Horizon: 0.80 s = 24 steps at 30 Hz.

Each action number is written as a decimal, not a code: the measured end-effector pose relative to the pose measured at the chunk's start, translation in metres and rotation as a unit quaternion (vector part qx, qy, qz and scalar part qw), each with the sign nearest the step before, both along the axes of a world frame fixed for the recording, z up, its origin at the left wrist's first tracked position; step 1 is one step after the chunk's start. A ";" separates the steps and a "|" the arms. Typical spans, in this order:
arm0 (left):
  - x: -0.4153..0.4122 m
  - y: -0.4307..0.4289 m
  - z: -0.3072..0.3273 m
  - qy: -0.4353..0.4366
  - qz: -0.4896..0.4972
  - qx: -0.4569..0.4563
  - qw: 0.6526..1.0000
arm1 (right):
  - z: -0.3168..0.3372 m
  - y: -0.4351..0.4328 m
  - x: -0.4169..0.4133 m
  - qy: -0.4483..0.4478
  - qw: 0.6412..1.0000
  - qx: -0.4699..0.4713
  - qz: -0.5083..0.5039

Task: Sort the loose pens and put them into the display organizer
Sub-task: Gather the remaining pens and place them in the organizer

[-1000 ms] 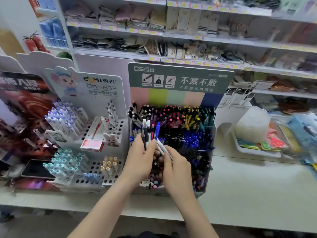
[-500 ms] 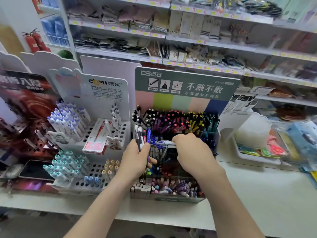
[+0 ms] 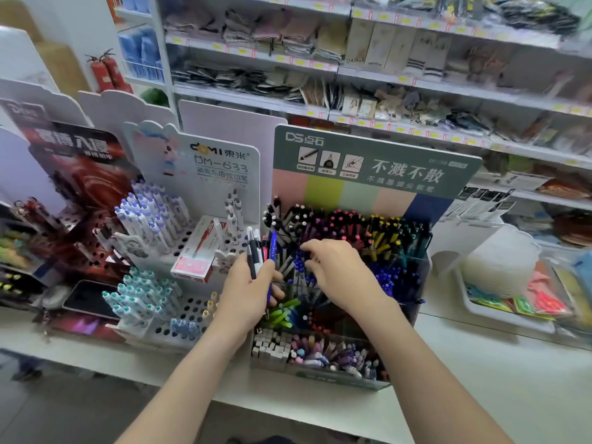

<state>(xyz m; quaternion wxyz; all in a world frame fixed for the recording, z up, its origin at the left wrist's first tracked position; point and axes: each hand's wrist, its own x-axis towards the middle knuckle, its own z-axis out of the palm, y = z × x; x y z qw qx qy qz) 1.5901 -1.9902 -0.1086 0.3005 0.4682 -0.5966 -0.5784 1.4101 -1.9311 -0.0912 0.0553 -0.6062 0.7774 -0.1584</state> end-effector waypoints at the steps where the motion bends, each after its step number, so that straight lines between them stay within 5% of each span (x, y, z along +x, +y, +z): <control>1: -0.001 0.002 0.001 0.011 -0.005 0.009 1.000 | -0.002 0.003 0.000 -0.012 0.999 -0.042 -0.007; 17: -0.009 0.012 0.002 0.035 0.026 0.009 0.999 | -0.038 0.015 0.004 0.116 0.979 -0.152 0.075; 24: -0.007 0.016 0.002 0.038 0.010 0.020 0.999 | -0.048 0.029 0.005 0.190 0.963 -0.192 -0.002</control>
